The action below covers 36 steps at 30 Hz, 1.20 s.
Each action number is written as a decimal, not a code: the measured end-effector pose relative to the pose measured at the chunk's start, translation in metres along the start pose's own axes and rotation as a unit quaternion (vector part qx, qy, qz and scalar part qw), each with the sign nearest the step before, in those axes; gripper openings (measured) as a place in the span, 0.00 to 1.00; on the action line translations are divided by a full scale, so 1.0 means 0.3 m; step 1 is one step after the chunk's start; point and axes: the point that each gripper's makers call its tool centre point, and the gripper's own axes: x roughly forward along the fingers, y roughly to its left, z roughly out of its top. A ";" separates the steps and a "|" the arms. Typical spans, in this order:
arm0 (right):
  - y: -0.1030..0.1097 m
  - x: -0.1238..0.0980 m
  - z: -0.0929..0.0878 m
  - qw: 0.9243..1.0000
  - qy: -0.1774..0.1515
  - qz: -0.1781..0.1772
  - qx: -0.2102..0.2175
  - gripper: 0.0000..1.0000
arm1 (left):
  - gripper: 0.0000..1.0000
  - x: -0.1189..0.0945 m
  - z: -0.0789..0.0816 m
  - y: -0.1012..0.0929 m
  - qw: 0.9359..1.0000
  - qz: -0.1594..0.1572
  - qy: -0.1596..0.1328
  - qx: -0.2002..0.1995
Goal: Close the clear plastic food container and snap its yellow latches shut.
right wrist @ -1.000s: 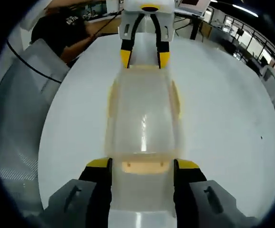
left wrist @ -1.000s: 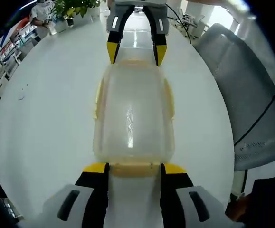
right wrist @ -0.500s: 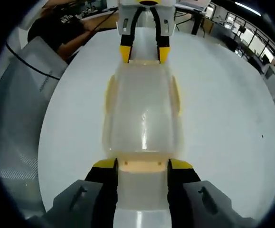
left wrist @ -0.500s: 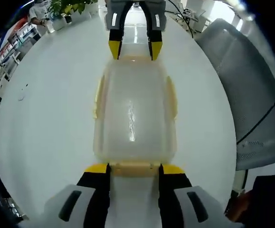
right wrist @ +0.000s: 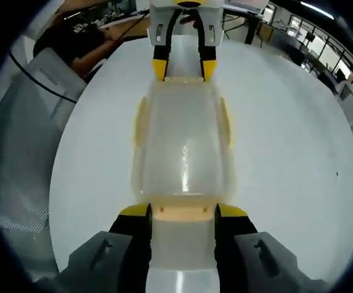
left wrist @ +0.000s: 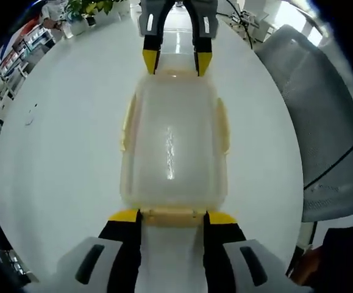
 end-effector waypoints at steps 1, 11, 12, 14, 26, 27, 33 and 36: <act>-0.001 0.001 0.000 1.000 0.001 0.000 0.000 0.37 | 0.34 0.000 -0.001 0.000 1.000 0.000 -0.002 0.001; -0.003 0.002 0.001 1.000 0.004 0.003 -0.004 0.36 | 0.33 -0.002 -0.001 0.000 1.000 -0.002 -0.015 0.001; -0.003 0.002 0.001 1.000 0.004 0.004 -0.004 0.36 | 0.33 -0.002 -0.001 0.000 1.000 -0.002 -0.013 0.000; -0.001 0.002 0.001 1.000 0.003 0.003 -0.006 0.36 | 0.33 -0.001 -0.001 -0.002 1.000 -0.001 -0.009 -0.001; -0.001 -0.039 0.029 1.000 -0.017 0.006 -0.009 0.36 | 0.33 -0.056 0.003 -0.004 1.000 0.005 0.001 0.003; -0.007 -0.050 0.031 1.000 -0.019 0.004 -0.010 0.36 | 0.33 -0.066 0.009 0.000 1.000 0.010 -0.001 0.002; 0.001 -0.111 0.034 0.999 -0.025 0.005 -0.022 0.36 | 0.33 -0.101 0.048 -0.021 1.000 0.016 -0.006 -0.007; 0.000 -0.143 0.027 0.999 -0.029 0.006 -0.023 0.36 | 0.33 -0.128 0.075 -0.024 1.000 0.018 -0.014 -0.011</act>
